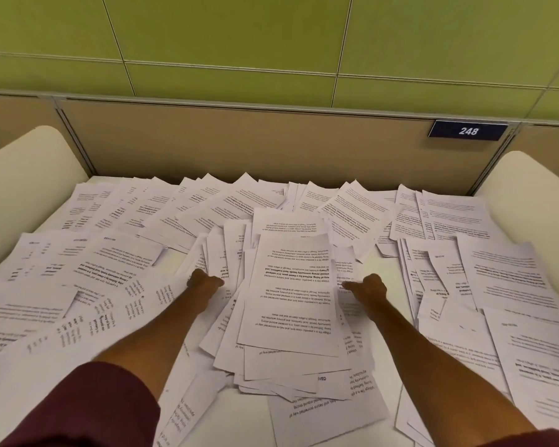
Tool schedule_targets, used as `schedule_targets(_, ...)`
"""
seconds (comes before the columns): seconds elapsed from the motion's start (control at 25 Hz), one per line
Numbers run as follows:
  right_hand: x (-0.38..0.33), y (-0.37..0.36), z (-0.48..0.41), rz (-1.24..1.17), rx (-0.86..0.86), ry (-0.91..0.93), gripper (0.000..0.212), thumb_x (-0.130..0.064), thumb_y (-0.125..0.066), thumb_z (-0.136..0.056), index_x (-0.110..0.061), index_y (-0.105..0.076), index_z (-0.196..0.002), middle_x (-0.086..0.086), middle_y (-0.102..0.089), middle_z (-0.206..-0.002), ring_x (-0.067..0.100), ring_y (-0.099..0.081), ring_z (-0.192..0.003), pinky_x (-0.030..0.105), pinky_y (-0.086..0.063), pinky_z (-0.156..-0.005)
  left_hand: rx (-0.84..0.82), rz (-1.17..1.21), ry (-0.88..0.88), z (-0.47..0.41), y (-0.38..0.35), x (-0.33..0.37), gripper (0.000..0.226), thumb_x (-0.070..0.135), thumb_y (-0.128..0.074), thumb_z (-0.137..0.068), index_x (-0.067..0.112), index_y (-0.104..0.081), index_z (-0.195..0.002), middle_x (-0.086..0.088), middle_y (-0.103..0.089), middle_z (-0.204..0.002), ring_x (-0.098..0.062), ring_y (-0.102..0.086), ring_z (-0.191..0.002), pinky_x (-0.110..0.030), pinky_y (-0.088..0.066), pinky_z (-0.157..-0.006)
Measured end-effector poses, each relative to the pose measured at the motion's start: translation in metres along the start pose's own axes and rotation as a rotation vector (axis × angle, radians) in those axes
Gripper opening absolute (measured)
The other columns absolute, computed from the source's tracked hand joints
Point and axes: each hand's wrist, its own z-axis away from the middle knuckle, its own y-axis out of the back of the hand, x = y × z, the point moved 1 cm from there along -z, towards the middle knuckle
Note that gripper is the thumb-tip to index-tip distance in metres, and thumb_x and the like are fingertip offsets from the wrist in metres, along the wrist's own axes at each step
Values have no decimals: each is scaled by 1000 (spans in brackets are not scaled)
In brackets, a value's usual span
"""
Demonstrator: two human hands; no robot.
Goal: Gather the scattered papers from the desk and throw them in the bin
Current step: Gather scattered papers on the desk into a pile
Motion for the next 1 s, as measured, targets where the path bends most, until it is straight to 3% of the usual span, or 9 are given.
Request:
schedule_targets(0.12,-8,-15,3,-104,-111,2,60,-27,-85,-67,0,-51,-107,16,-62,-116,35,-63,-106,37,-53,-79,-55,-60,-34,8,-10,4,47,8,-70,-82,-4,-50,-123,-24,-61,-117,-36,-63,-100,-41,-54,-81)
schedule_targets(0.24,-7,-21,4,-183,-169,-2,69,-22,-87,-59,-2,-55,-116,12,-65,-115,34,-66,-101,45,-58,-84,-147,-2,-84,18,-13,9,28,3,-67,-84,-6,-59,-109,-22,-67,-103,-22,-60,-65,-25,-48,-52)
schedule_targets(0.36,-1,-15,-3,-225,-212,4,79,-25,-88,-48,-6,-52,-117,11,-66,-112,33,-69,-95,44,-60,-77,-129,85,-61,18,-4,7,8,2,-66,-85,-1,-59,-84,-17,-63,-76,-17,-48,-51,-17,-38,-36)
schedule_targets(0.44,2,-13,-9,-282,-284,-38,89,-25,-91,-42,-3,-52,-119,15,-68,-111,35,-72,-89,48,-61,-73,-169,54,-66,23,-4,6,9,3,-64,-87,5,-55,-84,-15,-57,-71,-19,-46,-53,-21,-37,-41)
schedule_targets(0.52,-4,-7,2,-339,-327,-59,69,-16,-89,-59,3,-57,-117,20,-70,-109,38,-72,-87,48,-61,-72,-181,38,-146,23,-9,6,15,2,-62,-87,9,-51,-95,-19,-62,-90,-25,-55,-69,-28,-45,-54)
schedule_targets(0.6,-6,-3,7,-354,-317,-63,43,-7,-81,-74,4,-61,-111,21,-71,-107,37,-72,-85,43,-62,-67,-189,33,-238,26,-10,7,24,3,-60,-89,10,-48,-108,-16,-61,-112,-30,-60,-96,-38,-53,-78)
schedule_targets(0.68,-4,-1,4,-373,-301,-67,43,-8,-79,-76,2,-58,-112,20,-71,-107,37,-72,-84,43,-62,-64,-244,51,-232,29,-10,7,39,2,-56,-91,8,-43,-127,-10,-56,-122,-30,-54,-115,-42,-47,-94)
schedule_targets(0.84,4,0,-3,-263,-241,-14,51,-17,-82,-73,-4,-54,-114,17,-70,-109,36,-72,-88,53,-59,-77,-243,169,-205,24,-10,5,46,-11,-48,-90,9,-48,-131,-13,-56,-131,-34,-56,-114,-44,-50,-93)
schedule_targets(1.0,7,8,4,-88,-35,17,55,-18,-83,-72,-5,-53,-115,13,-67,-107,34,-69,-91,47,-59,-78,30,173,-262,20,9,12,43,-6,-41,-91,11,-51,-130,-13,-58,-126,-27,-57,-95,-35,-51,-82)
